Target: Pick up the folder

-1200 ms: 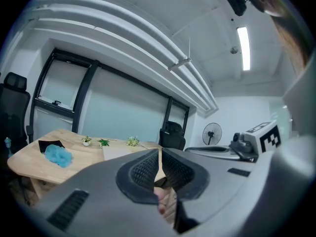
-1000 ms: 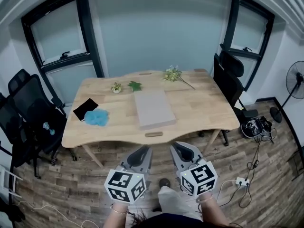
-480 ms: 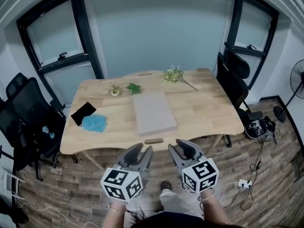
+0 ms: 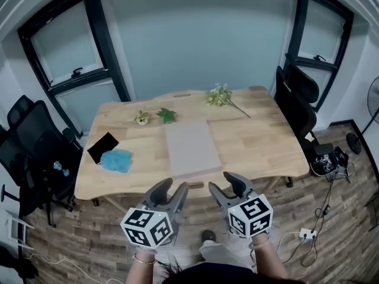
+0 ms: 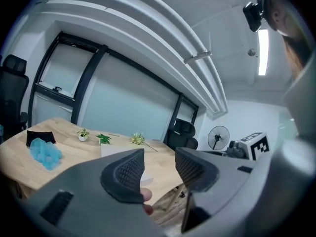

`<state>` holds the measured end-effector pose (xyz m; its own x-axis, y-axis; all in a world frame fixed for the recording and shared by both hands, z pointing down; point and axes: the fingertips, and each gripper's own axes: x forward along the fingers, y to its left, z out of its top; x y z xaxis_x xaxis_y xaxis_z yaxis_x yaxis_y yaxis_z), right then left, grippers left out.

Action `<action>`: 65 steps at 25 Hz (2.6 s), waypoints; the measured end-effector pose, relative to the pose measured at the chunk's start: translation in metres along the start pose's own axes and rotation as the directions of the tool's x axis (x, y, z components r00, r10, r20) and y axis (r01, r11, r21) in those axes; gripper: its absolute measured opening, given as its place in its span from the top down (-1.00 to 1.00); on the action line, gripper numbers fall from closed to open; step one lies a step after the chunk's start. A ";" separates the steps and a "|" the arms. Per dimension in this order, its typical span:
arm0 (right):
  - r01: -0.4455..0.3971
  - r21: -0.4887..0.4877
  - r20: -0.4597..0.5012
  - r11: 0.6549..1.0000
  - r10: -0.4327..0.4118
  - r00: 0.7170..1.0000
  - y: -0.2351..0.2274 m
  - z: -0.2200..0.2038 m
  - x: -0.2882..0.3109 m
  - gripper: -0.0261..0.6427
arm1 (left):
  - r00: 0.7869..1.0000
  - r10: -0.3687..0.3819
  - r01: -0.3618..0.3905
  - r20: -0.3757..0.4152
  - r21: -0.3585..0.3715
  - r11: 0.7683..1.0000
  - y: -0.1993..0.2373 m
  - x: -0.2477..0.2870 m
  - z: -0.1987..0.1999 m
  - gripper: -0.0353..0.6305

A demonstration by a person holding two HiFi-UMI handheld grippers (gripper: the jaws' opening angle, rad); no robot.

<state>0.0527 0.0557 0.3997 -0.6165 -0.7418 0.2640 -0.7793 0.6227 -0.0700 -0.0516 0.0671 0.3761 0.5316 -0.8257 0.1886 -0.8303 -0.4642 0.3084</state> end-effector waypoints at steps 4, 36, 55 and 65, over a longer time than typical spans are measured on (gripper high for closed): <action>-0.021 0.001 -0.026 1.000 0.021 0.999 -0.015 -0.001 0.016 0.27 | 1.000 0.017 -0.017 -0.011 -0.004 1.000 0.009 0.017 0.001 0.30; -0.036 0.003 -0.166 0.999 0.036 0.985 -0.117 -0.031 0.130 0.21 | 0.989 0.116 -0.128 -0.097 -0.129 0.983 0.109 0.124 -0.008 0.18; -0.025 0.023 -0.265 0.999 0.031 0.964 -0.143 -0.053 0.200 0.21 | 0.977 0.108 -0.140 -0.182 -0.175 0.974 0.178 0.175 -0.023 0.18; 0.004 0.037 -0.304 0.999 0.007 0.953 -0.160 -0.065 0.230 0.21 | 0.966 0.104 -0.157 -0.238 -0.213 0.964 0.213 0.196 -0.044 0.18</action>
<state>0.0427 -0.1985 0.5344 -0.5585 -0.6268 0.5432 -0.7856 0.6099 -0.1040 -0.1172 -0.1791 0.5200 0.4665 -0.7695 0.4362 -0.8484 -0.2497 0.4668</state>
